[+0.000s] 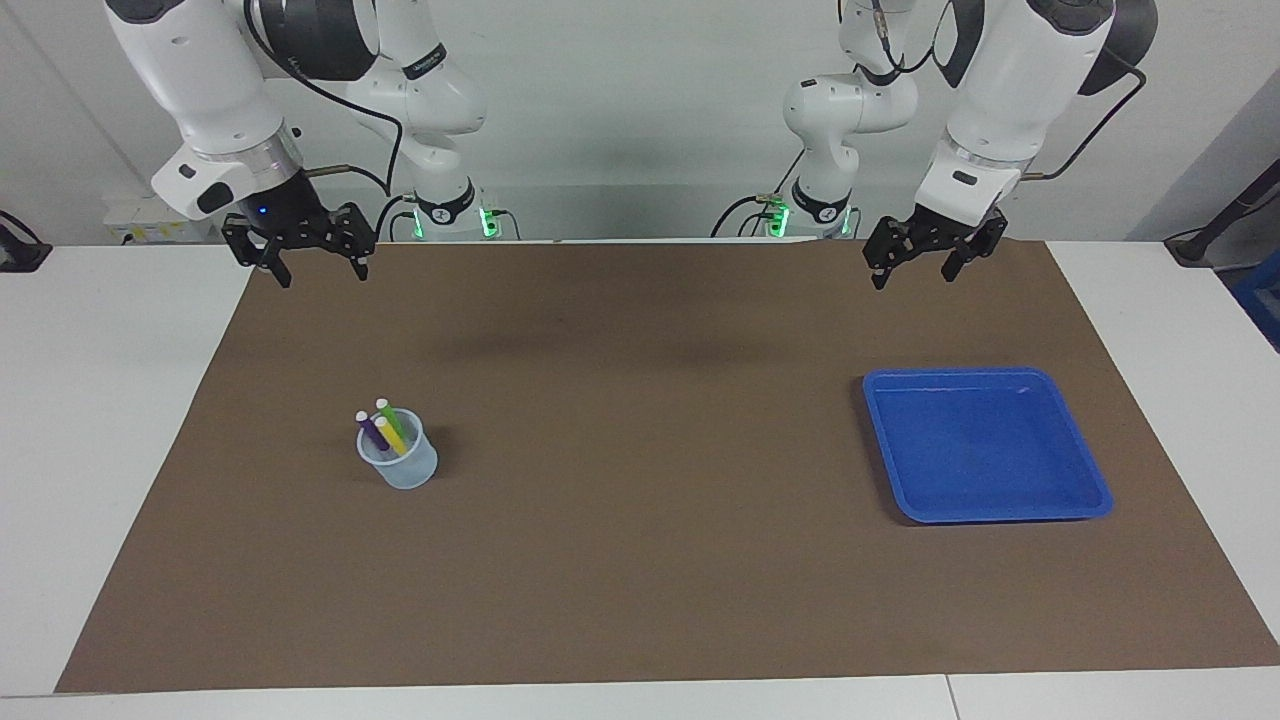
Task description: Right arm passes pens to left for tray arrangement
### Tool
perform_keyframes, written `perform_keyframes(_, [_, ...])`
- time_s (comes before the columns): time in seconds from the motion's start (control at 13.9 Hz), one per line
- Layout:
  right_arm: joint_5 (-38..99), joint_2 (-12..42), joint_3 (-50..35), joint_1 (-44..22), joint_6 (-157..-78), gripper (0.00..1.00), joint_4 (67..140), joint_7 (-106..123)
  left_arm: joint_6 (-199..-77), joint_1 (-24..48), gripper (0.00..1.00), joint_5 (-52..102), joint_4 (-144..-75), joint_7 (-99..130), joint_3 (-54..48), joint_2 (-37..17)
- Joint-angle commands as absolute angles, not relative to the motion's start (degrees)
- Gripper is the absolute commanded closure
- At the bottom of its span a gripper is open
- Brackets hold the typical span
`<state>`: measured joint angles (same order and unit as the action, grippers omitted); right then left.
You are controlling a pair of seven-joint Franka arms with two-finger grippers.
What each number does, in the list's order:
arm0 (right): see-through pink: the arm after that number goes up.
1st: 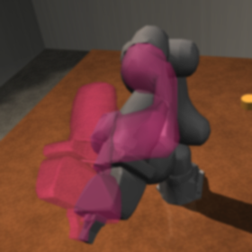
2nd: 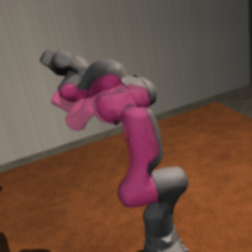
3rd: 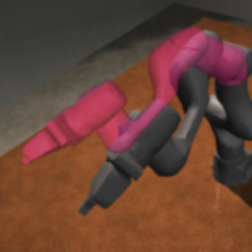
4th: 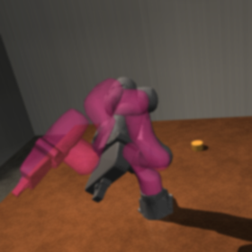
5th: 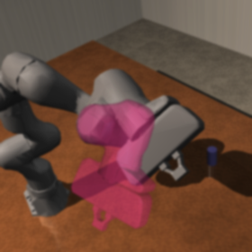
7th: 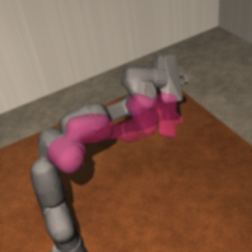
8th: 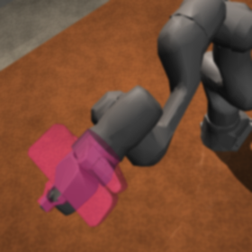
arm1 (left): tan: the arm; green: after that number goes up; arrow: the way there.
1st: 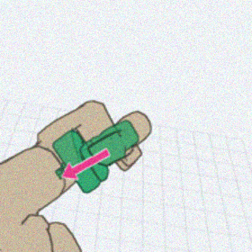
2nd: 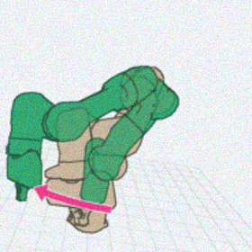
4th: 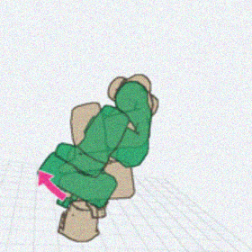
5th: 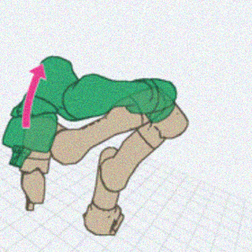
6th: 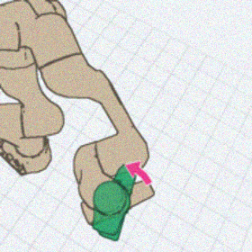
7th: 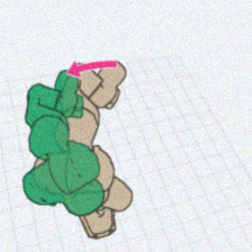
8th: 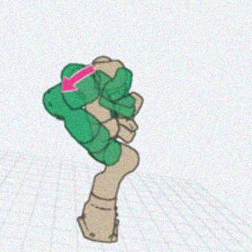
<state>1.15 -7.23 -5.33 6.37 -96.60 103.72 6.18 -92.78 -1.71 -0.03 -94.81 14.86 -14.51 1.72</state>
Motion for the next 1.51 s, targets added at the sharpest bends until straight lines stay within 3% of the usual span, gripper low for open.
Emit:
perform_keyframes(0.0, [2.11,-8.09,-5.54,6.68,-96.15,0.0,104.5,5.27,-92.72,-1.14,0.0,-0.62,-96.07,14.5,-14.15,3.25])
perform_keyframes(1.15, [0.7,-9.32,-5.89,6.6,-95.54,0.0,104.5,5.1,-92.46,-0.44,0.0,-0.62,-96.15,15.64,-14.15,3.25])
perform_keyframes(1.44, [0.7,-9.49,-5.98,6.5,-99.13,0.0,107.04,7.37,-92.37,-0.35,0.0,0.88,-96.59,18.81,-14.15,3.43])
